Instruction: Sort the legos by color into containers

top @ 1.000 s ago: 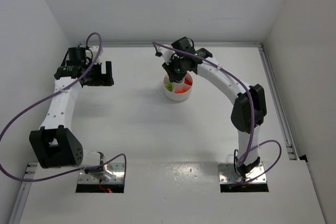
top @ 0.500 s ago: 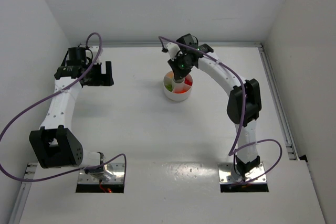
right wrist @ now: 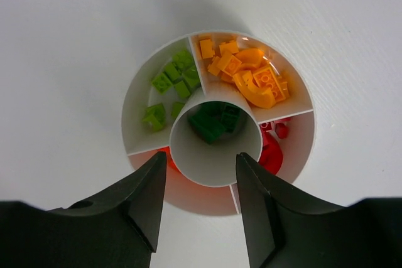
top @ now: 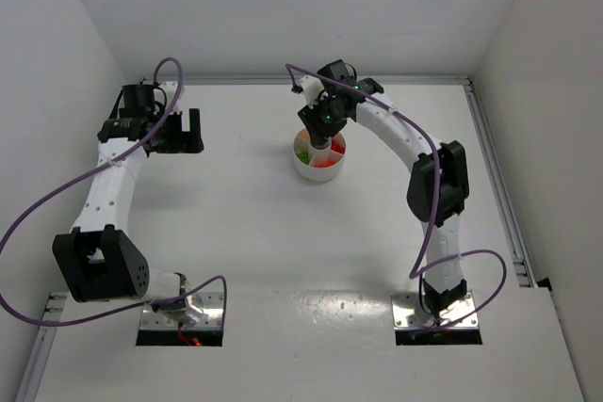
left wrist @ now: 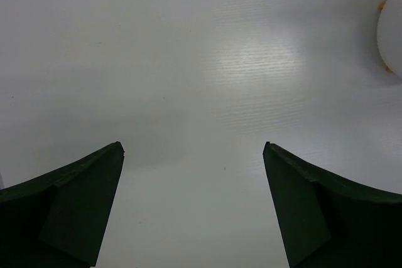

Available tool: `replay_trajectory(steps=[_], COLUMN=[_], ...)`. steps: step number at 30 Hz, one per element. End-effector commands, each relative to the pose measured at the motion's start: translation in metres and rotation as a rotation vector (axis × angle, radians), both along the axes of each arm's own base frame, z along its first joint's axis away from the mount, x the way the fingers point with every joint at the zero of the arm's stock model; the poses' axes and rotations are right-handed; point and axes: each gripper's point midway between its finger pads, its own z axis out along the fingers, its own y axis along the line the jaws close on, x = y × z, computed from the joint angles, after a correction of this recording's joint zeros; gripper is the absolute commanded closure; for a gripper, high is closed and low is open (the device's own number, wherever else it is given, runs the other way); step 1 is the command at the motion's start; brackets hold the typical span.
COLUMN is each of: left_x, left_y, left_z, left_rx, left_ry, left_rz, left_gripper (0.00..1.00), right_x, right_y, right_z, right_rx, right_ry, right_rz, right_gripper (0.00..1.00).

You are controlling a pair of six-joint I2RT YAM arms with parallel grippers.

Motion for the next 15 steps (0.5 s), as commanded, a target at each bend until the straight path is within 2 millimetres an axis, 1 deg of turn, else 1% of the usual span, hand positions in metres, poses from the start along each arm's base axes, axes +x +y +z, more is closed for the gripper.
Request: replay_trajectory(steps=[1,2,3,4,5,7,8,9,10,11,12,13,14,15], left_x=[0.005,0.005,0.005,0.005,0.004,0.004,0.004,0.002,0.004,0.005,0.003,0.003,0.005,0.002], left_y=[-0.003,-0.005,-0.008,-0.008,-0.01,-0.01,-0.009,-0.01,-0.014,-0.014,-0.015,-0.015,-0.015,-0.016], left_z=[0.011,0.012,0.012,0.012,0.015,0.015,0.013,0.012,0.014,0.011,0.009,0.006,0.009,0.005], left_rx=[0.017,0.009,0.009,0.015,0.008,0.008,0.008,0.008,0.003,0.003,-0.004,-0.004,-0.01,-0.01], left_ry=[-0.047,-0.048,-0.048,-0.05,-0.06,-0.06,-0.06,-0.06,-0.072,-0.074,-0.076,-0.076,-0.097,-0.097], left_rz=[-0.016,-0.024,-0.033,-0.039,-0.047,-0.047,-0.047,-0.047,-0.062,-0.062,-0.055,-0.055,-0.046,-0.046], left_gripper=[0.0,0.0,0.0,0.0,0.0,0.0,0.0,0.0,0.0,0.0,0.0,0.0,0.0,0.0], right_x=[0.007,0.01,0.011,0.012,0.015,0.017,0.016,0.014,0.011,0.002,0.001,-0.006,-0.017,-0.021], right_y=[-0.005,-0.009,-0.013,-0.024,-0.04,-0.06,-0.074,-0.1,-0.112,-0.126,-0.146,-0.155,-0.164,-0.177], right_z=[0.05,0.06,0.064,0.082,0.082,0.085,0.082,0.076,0.072,0.055,0.05,0.056,0.04,0.042], right_rx=[0.053,0.067,0.06,0.067,0.039,0.026,0.009,-0.002,0.002,-0.017,-0.018,-0.012,-0.03,-0.035], right_ry=[-0.1,-0.128,-0.156,-0.199,-0.21,-0.217,-0.21,-0.186,-0.168,-0.132,-0.121,-0.137,-0.097,-0.102], right_rz=[-0.031,-0.042,-0.056,-0.081,-0.122,-0.165,-0.193,-0.249,-0.278,-0.302,-0.352,-0.369,-0.383,-0.404], right_gripper=[0.51,0.51,0.5,0.48,0.47,0.45,0.45,0.45,0.43,0.41,0.39,0.36,0.36,0.34])
